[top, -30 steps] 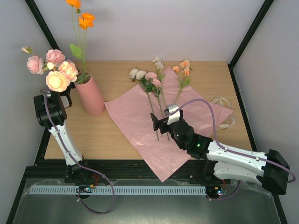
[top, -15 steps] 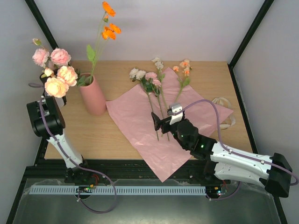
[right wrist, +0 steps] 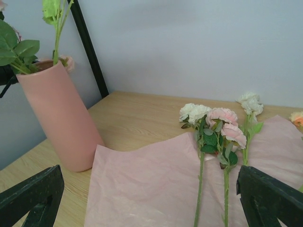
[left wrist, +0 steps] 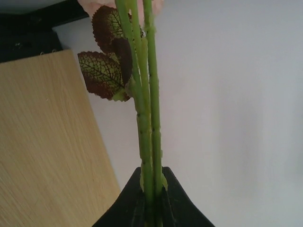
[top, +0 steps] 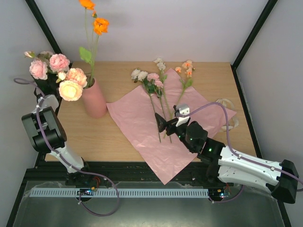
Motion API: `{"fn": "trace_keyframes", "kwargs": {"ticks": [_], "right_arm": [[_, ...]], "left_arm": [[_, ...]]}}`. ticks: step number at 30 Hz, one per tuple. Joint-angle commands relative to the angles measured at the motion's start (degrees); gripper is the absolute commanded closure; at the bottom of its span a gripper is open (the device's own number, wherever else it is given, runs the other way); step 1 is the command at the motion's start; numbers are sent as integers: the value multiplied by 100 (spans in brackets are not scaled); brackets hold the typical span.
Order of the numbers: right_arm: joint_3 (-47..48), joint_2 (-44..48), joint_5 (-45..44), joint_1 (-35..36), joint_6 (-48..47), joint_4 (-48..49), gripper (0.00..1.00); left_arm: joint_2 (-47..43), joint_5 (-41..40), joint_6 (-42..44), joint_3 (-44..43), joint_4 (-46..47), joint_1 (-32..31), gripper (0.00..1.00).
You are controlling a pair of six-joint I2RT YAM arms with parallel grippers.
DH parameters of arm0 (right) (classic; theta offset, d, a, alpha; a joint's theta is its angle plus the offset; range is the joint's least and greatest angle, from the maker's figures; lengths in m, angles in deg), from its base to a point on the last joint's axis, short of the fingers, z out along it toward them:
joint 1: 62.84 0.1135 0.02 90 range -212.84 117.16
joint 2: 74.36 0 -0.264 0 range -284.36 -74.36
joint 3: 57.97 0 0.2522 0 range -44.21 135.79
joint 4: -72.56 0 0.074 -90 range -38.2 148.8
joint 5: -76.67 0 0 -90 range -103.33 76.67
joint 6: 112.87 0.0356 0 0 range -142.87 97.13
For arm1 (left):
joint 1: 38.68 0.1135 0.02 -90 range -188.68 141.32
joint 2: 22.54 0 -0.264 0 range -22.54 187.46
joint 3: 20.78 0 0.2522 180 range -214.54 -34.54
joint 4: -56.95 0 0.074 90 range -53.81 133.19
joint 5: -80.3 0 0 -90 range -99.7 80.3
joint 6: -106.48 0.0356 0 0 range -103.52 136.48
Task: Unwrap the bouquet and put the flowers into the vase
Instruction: Pick up the fake flower from the vase.
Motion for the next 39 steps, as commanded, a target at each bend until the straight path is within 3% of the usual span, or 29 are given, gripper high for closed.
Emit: {"fn": "trace_keyframes", "kwargs": {"ticks": [1,9,23,39], "right_arm": [[-83,104,57,20,73,-18,1],[-82,151,108,20,91,-57,1],[-66,49,77,23,88,-61,1],[-45,-52,56,19,52,-59,1]], "left_arm": [[-283,-440,865,-314,-221,56,98],[-754,-870,1298,-609,-499,78,98],[-690,-954,1651,-1461,-861,180,98],[-1399,-1149,3486,-1933,-555,66,98]]}}
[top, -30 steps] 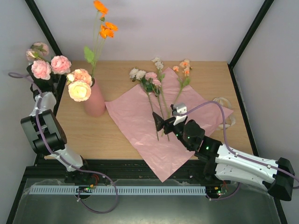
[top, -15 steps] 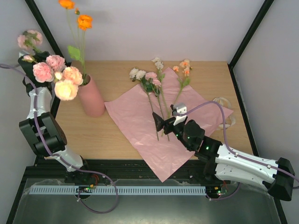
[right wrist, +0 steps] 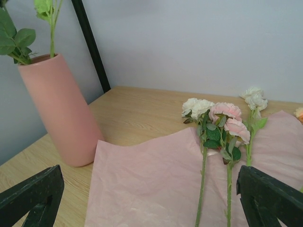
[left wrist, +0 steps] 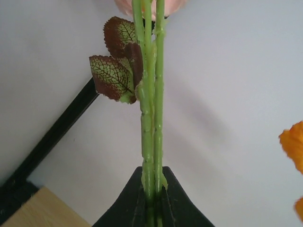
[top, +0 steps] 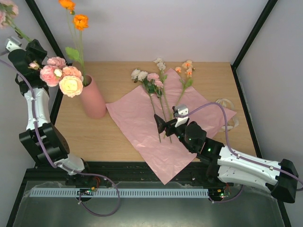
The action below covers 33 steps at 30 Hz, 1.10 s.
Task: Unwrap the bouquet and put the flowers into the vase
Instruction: Pick up the fake flower from the vase.
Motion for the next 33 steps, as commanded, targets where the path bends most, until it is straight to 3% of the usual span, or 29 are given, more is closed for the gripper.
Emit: {"fn": "trace_keyframes", "kwargs": {"ticks": [1,9,22,33], "right_arm": [[15,-30,-56,20,15,-66,1],[59,-39,-64,21,27,-111,1],[204,-140,127,18,98,-292,1],[199,-121,185,19,108,-282,1]], "left_arm": [[-371,-313,870,-395,500,-81,98],[-928,-1149,1732,-429,268,-353,98],[-2114,-1522,2598,-304,335,-924,98],[-2597,-1075,2611,-819,-197,-1521,98]]}}
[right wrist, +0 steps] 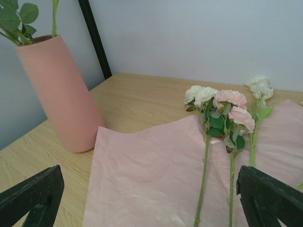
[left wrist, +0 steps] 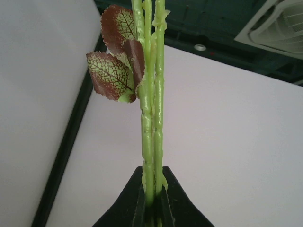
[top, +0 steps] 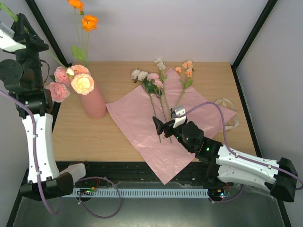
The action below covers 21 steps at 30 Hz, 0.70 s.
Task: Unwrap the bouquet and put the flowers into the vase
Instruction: Pick up the fake flower from the vase.
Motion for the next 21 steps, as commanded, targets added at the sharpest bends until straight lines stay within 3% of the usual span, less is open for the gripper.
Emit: {"fn": "trace_keyframes", "kwargs": {"ticks": [1,21], "right_arm": [[181,28,50,19,36,-60,1],[175,11,155,23,78,-10,1]], "left_arm": [[-215,269,96,-299,-121,-253,98],[-371,1323,-836,-761,-176,-822,98]]}}
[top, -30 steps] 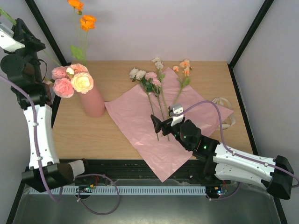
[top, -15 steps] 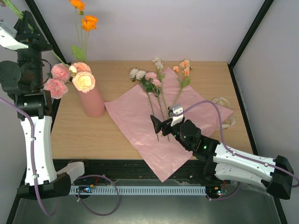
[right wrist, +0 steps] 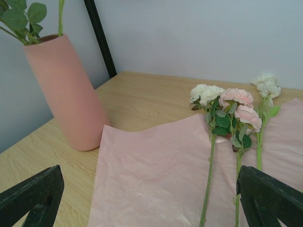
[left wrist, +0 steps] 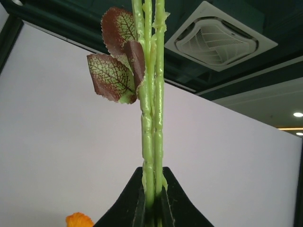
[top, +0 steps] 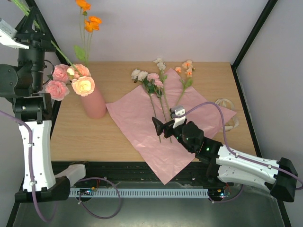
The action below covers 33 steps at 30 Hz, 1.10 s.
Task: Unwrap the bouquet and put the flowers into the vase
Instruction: Pick up the fake flower from the vase, then insert the fake flower into the vase.
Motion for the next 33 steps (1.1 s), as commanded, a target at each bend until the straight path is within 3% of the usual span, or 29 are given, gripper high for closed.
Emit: {"fn": "trace_keyframes", "kwargs": {"ticks": [1,14,18,21,24,28,33], "right_arm": [[170,2,35,19,23,-9,1],[206,-84,153,25,37,31,1],[179,-58,152,18,50,69,1],[186,-62,188,23,61,100,1],[226,-67,237,19,72,89,1],[254,-28,230,19,77,15,1],[177,114,147,19,86,0,1]], "left_arm": [[-212,494,-324,-41,38,-80,98],[-654,1783,-1377,743,476,-296,98],[-879,1915,-1299,1639,1056,-606,98],[-965,1570,-560,2140,897,-976,98],[-834,1081,702,2271,353,-1565,98],[-686,-360,2317,2459,226,-2407,98],[-131,-2221,3314,2125,228,-2537,98]]}}
